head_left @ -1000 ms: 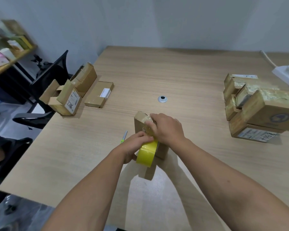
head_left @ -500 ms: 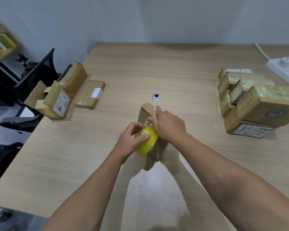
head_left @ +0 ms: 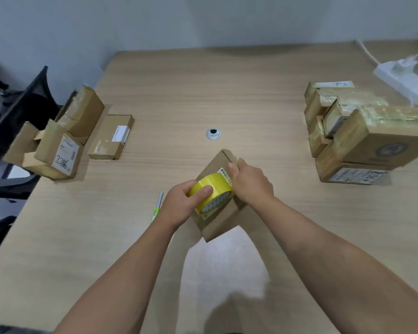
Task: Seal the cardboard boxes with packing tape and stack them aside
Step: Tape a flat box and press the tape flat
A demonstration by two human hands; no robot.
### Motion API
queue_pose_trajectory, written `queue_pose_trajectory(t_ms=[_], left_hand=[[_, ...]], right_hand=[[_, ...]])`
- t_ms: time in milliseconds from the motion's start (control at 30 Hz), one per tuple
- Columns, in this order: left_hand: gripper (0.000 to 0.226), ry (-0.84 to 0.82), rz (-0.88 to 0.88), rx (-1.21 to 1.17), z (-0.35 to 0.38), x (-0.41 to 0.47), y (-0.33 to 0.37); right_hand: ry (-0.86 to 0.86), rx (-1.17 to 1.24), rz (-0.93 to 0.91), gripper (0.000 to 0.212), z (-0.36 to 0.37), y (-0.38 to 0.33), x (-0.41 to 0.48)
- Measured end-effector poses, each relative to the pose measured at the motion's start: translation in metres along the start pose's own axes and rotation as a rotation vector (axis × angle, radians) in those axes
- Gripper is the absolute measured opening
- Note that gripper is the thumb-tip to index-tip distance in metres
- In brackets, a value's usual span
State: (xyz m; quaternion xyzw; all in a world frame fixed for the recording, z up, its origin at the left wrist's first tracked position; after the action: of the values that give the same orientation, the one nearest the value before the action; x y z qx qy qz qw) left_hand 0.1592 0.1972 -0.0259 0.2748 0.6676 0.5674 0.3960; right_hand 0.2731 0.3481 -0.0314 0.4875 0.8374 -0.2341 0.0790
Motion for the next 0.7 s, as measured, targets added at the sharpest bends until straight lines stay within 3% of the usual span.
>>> queue_pose_trajectory(t_ms=[233, 433, 567, 700], left_hand=[[0.018, -0.126, -0.14, 0.274, 0.0, 0.007, -0.016], [0.064, -0.156, -0.17, 0.462, 0.001, 0.009, -0.021], [0.052, -0.19, -0.205, 0.669, -0.004, 0.011, -0.016], [0.052, -0.193, -0.181, 0.792, 0.002, 0.014, -0.019]], right_hand=[[-0.069, 0.396, 0.12, 0.038, 0.069, 0.032, -0.018], [-0.076, 0.56, 0.178, 0.043, 0.087, 0.041, -0.027], [-0.059, 0.592, 0.197, 0.042, 0.086, 0.048, -0.031], [-0.145, 0.735, 0.23, 0.045, 0.101, 0.054, -0.032]])
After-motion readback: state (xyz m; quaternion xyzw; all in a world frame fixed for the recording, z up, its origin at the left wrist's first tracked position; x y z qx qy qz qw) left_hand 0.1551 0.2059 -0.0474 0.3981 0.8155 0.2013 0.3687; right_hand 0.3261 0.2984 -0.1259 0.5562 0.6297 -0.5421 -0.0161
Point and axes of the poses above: each hand's wrist, its own x-axis towards the middle knuckle, its own z-axis out of the palm, y = z × x, the point moved 5 cm from there along x, towards the middle knuckle, and after that the axes turned 12 degrees about -x, right-handed, at the moved point
